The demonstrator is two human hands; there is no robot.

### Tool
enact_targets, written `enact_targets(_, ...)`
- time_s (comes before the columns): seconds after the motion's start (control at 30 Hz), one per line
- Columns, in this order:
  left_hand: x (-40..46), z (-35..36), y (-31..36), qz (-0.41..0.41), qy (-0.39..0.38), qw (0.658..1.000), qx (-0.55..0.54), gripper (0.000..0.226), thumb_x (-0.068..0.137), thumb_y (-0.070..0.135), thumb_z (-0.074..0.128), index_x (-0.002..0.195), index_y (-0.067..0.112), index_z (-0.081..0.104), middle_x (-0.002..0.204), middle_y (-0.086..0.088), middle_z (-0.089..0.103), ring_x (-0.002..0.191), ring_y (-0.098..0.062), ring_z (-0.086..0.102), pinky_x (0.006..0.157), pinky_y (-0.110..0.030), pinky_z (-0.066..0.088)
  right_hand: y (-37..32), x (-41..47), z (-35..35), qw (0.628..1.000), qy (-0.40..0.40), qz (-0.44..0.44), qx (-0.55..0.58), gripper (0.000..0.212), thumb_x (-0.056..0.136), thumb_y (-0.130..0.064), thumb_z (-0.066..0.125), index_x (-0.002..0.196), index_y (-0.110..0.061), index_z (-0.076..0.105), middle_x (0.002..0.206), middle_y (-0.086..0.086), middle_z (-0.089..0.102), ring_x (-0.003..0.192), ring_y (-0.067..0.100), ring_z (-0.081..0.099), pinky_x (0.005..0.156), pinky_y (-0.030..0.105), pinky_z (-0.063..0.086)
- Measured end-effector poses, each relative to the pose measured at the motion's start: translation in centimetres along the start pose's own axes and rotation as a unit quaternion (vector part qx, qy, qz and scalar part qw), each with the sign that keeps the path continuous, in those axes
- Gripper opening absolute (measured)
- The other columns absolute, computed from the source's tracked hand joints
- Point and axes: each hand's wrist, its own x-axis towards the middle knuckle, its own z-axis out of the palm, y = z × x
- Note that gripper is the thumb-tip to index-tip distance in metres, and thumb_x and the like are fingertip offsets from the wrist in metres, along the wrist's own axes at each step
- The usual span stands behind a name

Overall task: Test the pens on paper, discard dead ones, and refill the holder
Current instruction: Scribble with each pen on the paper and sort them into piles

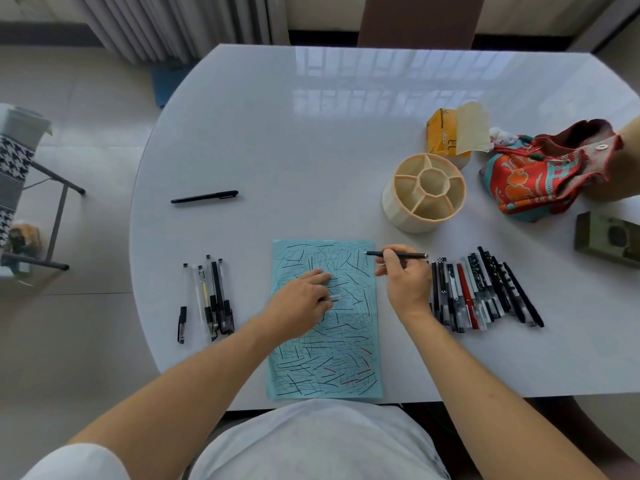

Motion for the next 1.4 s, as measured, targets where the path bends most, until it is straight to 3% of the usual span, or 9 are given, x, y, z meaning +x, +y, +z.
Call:
enact_targets(0.13,0.0,-0.3,0.2,0.005,0.027,1.0,-0.013,0.023,0.102,0.04,0.05,0.094,0.025,0.066,0.148,0.005,0.053,0.148,-0.011,0.03,0.115,-0.026,0.025,-0.7,-2.4,-1.0,0.984,-0.072,0.063,0.151,0.015,0.099,-0.004,0.059,0.086,-0.007,0.066,0.066,0.014,0.069,0.058,0.024,0.064,0.056,0.031,0.057)
enact_targets(0.4,-0.5,-0.3,2.0,0.015,0.051,0.997,-0.051,0.017,0.102,0.039,0.053,0.09,0.029,0.061,0.135,0.009,0.063,0.135,-0.005,0.047,0.11,-0.031,0.041,-1.0,-4.4,-2.0,0.976,-0.101,0.083,0.174,0.021,0.1,0.001,0.054,0.083,-0.006,0.063,0.063,0.017,0.063,0.051,0.021,0.06,0.073,0.057,0.056)
enact_targets(0.63,-0.8,-0.7,3.4,-0.005,0.054,0.996,-0.065,0.022,0.102,0.039,0.05,0.09,0.025,0.061,0.082,0.012,0.06,0.074,-0.005,0.053,0.063,-0.024,0.039,-0.8,-4.2,-3.0,0.967,-0.134,0.093,0.197,0.015,0.099,-0.004,0.056,0.086,-0.003,0.063,0.065,0.015,0.064,0.051,0.021,0.057,0.066,0.044,0.063)
enact_targets(0.9,-0.6,-1.0,5.3,-0.025,0.038,0.997,-0.061,0.023,0.1,0.031,0.054,0.08,0.023,0.064,0.065,0.017,0.062,0.05,0.0,0.051,0.05,-0.015,0.029,0.3,-6.0,-2.0,0.959,-0.177,0.125,0.182,0.017,0.103,-0.014,0.06,0.094,-0.003,0.068,0.077,0.015,0.072,0.058,0.022,0.066,0.066,0.036,0.061)
enact_targets(1.07,-0.9,-0.8,5.3,-0.028,0.019,0.997,-0.071,0.019,0.098,0.037,0.059,0.092,0.022,0.07,0.077,0.014,0.069,0.061,0.0,0.057,0.057,-0.021,0.038,0.4,-5.8,-2.0,0.976,-0.17,0.105,0.086,0.019,0.104,-0.021,0.058,0.095,-0.007,0.067,0.074,0.003,0.072,0.061,0.018,0.065,0.06,0.029,0.058)
enact_targets(1.13,-0.9,-0.7,4.8,-0.028,0.011,0.998,-0.056,0.029,0.095,0.044,0.063,0.117,0.026,0.068,0.11,0.013,0.072,0.095,-0.004,0.065,0.082,-0.028,0.051,0.3,-4.4,-2.8,0.981,-0.156,0.116,0.019,0.019,0.105,-0.023,0.055,0.095,-0.009,0.065,0.078,0.003,0.07,0.066,0.015,0.065,0.061,0.03,0.057)
enact_targets(1.2,-1.3,-0.4,3.5,-0.032,0.015,0.999,-0.018,0.047,0.093,0.046,0.064,0.135,0.026,0.057,0.135,0.011,0.061,0.126,-0.009,0.053,0.107,-0.032,0.043,0.3,-2.4,-4.0,0.976,-0.153,0.091,-0.123,0.017,0.106,-0.024,0.051,0.095,-0.014,0.06,0.086,0.003,0.069,0.072,0.015,0.067,0.064,0.034,0.057)
enact_targets(1.3,-2.3,0.0,1.2,-0.023,0.035,0.997,0.07,0.049,0.093,0.04,0.065,0.138,0.023,0.055,0.145,0.004,0.052,0.143,-0.018,0.037,0.119,-0.033,0.029,0.7,-0.5,-5.2,0.918,-0.176,0.013,-0.354,0.012,0.104,-0.025,0.054,0.108,-0.014,0.057,0.098,0.005,0.066,0.085,0.022,0.063,0.073,0.039,0.054)
enact_targets(1.4,-3.3,0.6,-0.4,-0.051,0.027,0.991,0.118,0.046,0.094,0.038,0.062,0.137,0.026,0.055,0.157,-0.002,0.038,0.15,-0.025,0.023,0.12,-0.042,0.029,1.6,-0.1,-5.2,0.876,-0.187,-0.035,-0.443,0.022,0.1,-0.02,0.061,0.118,-0.009,0.058,0.107,0.01,0.068,0.091,0.027,0.062,0.076,0.036,0.051)
